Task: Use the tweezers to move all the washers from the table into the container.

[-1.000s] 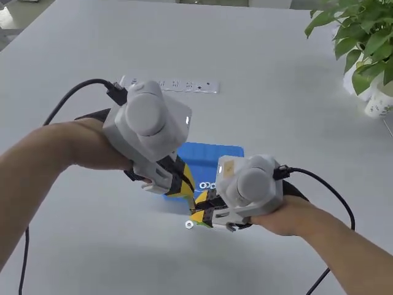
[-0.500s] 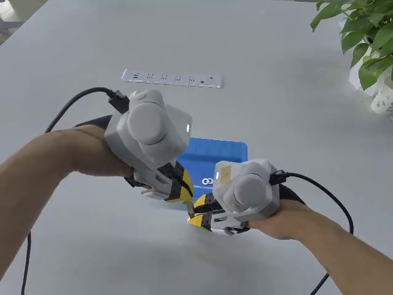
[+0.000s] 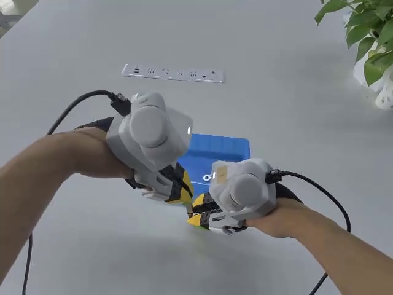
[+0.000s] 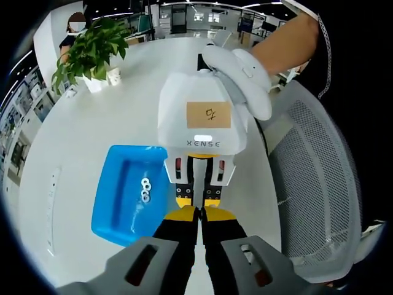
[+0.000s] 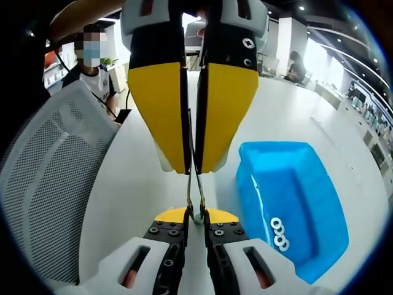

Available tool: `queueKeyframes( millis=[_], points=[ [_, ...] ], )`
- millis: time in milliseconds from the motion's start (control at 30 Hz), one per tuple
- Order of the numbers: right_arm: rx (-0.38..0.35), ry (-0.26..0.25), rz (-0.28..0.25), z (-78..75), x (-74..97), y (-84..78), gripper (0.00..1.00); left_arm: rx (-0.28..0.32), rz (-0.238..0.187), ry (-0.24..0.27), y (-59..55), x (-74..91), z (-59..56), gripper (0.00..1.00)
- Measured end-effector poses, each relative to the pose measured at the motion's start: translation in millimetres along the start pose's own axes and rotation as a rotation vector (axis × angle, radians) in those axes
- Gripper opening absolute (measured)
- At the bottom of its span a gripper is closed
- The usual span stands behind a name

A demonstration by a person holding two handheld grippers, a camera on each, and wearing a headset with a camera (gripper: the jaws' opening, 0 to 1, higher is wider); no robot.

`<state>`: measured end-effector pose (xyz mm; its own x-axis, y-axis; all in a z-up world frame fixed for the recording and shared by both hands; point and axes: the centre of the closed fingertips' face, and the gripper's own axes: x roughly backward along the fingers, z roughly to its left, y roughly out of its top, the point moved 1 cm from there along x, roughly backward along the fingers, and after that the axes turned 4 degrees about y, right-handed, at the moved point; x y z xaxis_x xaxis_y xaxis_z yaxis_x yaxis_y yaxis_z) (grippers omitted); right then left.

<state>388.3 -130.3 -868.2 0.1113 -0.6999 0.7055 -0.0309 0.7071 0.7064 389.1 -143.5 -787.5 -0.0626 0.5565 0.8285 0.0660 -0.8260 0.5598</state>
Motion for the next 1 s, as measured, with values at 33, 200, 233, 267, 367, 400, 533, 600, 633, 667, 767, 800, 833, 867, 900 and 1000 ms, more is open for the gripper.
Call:
queueKeyframes(
  millis=[33,200,233,267,367,400,533,600,633,667,767,800,833,867,900,1000],
  points=[
    [-0.004,0.000,-0.003,0.0,0.0,-0.1,0.12,0.002,-0.001,0.000,-0.2,0.1,0.5,0.06],
    [-0.004,0.000,-0.001,0.5,0.1,-0.3,0.12,0.000,-0.003,-0.003,0.1,0.0,-0.1,0.06],
    [-0.003,0.001,0.000,0.8,0.2,-0.3,0.12,-0.001,-0.003,-0.004,0.3,0.0,-0.6,0.06],
    [-0.002,0.002,0.000,1.4,0.5,-0.2,0.12,-0.003,-0.004,-0.004,0.9,0.1,-1.1,0.06],
    [0.000,0.003,0.003,2.2,0.8,-0.9,0.12,-0.002,-0.004,-0.006,1.0,-0.2,-1.6,0.06],
    [0.001,0.003,0.003,2.3,0.8,-1.1,0.12,-0.003,-0.004,-0.007,0.9,-0.3,-1.6,0.06],
    [-0.006,0.006,0.001,2.9,0.0,-2.6,0.12,-0.003,0.000,-0.012,0.3,-1.9,-2.0,0.06],
    [-0.007,0.007,0.003,3.4,-0.7,-3.7,0.12,-0.001,-0.002,-0.017,0.7,-2.2,-3.1,0.06],
    [-0.006,0.006,0.003,3.2,-0.6,-3.7,0.12,-0.003,-0.003,-0.017,1.2,-2.3,-3.3,0.06],
    [-0.006,0.006,0.002,3.7,-0.3,-3.6,0.12,-0.001,-0.005,-0.019,1.4,-2.4,-3.7,0.06],
    [-0.004,0.006,0.003,3.6,-0.5,-3.8,0.12,0.000,-0.005,-0.018,1.4,-2.4,-3.6,0.06],
    [-0.002,0.006,0.005,3.7,-0.5,-3.6,0.12,0.000,-0.005,-0.018,1.3,-2.3,-3.6,0.06],
    [0.000,0.007,0.006,3.7,-0.5,-3.6,0.12,-0.001,-0.005,-0.017,1.4,-2.3,-3.6,0.06],
    [0.004,0.008,0.009,3.8,-0.5,-3.6,0.11,0.000,-0.005,-0.017,1.4,-2.3,-3.6,0.06],
    [0.008,0.008,0.010,3.7,-0.5,-3.7,0.11,0.001,-0.006,-0.016,1.4,-2.4,-3.4,0.06],
    [0.012,0.007,0.012,3.6,-0.8,-3.8,0.10,0.002,-0.007,-0.015,1.6,-2.5,-3.4,0.06]
  ],
)
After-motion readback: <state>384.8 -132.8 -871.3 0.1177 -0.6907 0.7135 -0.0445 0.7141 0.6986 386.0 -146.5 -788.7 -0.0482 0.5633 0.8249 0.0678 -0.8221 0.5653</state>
